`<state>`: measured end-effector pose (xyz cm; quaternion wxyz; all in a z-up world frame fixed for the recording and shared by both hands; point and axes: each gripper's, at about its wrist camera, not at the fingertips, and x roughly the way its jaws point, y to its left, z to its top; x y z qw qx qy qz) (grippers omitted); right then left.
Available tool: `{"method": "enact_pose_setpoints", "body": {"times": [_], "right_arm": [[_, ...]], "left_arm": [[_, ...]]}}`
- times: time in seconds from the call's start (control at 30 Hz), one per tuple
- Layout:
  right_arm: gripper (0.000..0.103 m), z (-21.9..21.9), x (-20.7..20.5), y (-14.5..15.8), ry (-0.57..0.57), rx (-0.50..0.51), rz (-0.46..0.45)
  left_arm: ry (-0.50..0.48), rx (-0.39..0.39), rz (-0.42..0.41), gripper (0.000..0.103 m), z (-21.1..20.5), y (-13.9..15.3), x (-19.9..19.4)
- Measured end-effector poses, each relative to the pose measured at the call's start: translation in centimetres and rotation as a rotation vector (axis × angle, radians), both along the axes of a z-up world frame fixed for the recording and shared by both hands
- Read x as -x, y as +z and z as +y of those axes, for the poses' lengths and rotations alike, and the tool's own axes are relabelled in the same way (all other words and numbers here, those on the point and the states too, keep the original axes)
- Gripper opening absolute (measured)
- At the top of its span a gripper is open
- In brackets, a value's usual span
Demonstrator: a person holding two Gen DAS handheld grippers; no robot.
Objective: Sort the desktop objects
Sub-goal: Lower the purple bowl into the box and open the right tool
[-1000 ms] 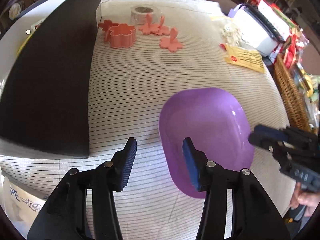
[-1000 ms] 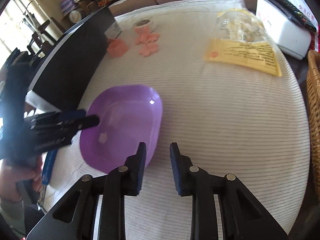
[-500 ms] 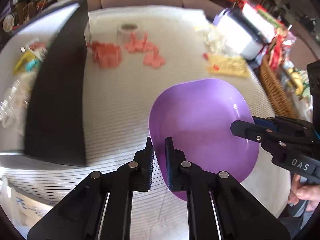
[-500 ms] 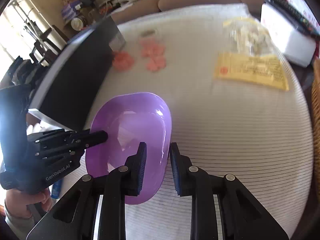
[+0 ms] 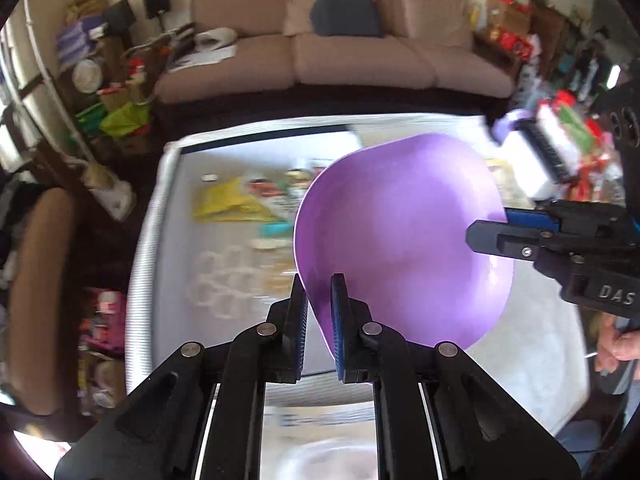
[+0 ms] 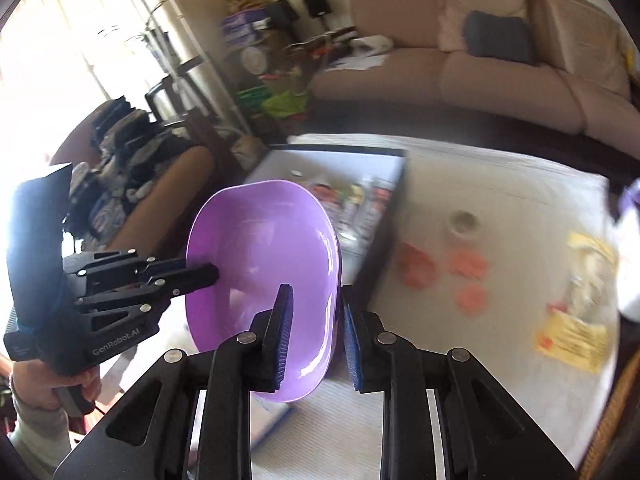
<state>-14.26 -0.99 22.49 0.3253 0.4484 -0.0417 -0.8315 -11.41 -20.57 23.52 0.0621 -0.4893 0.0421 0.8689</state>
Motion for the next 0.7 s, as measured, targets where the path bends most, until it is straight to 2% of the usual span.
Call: {"method": "enact_pose_setpoints", "body": {"times": [0.13, 0.23, 0.37, 0.47, 0.6, 0.7], "right_arm": [[0.024, -7.8, 3.8, -2.5, 0.078, -0.012, -0.075], [0.024, -12.6, 5.8, -5.6, 0.113, -0.043, -0.148], [0.024, -17.0, 7.8, -11.0, 0.116, -0.125, -0.249], [0.024, -18.2, 8.7, -14.2, 0.127, -0.192, -0.316], [0.024, -18.5, 9.5, -16.0, 0.131, -0.26, -0.341], [0.024, -17.4, 10.1, -16.8, 0.121, -0.276, -0.376]], "left_arm": [[0.083, 0.099, -0.074, 0.01, -6.0, -2.0, 2.6], [0.13, 0.169, -0.12, 0.01, -9.2, -4.7, 4.3], [0.134, 0.243, -0.184, 0.01, -10.2, -8.9, 6.0], [0.083, 0.312, -0.199, 0.012, -9.2, -10.7, 6.8], [0.021, 0.416, -0.234, 0.013, -7.9, -13.7, 8.0], [0.008, 0.4, -0.27, 0.015, -7.5, -15.8, 9.0]]}}
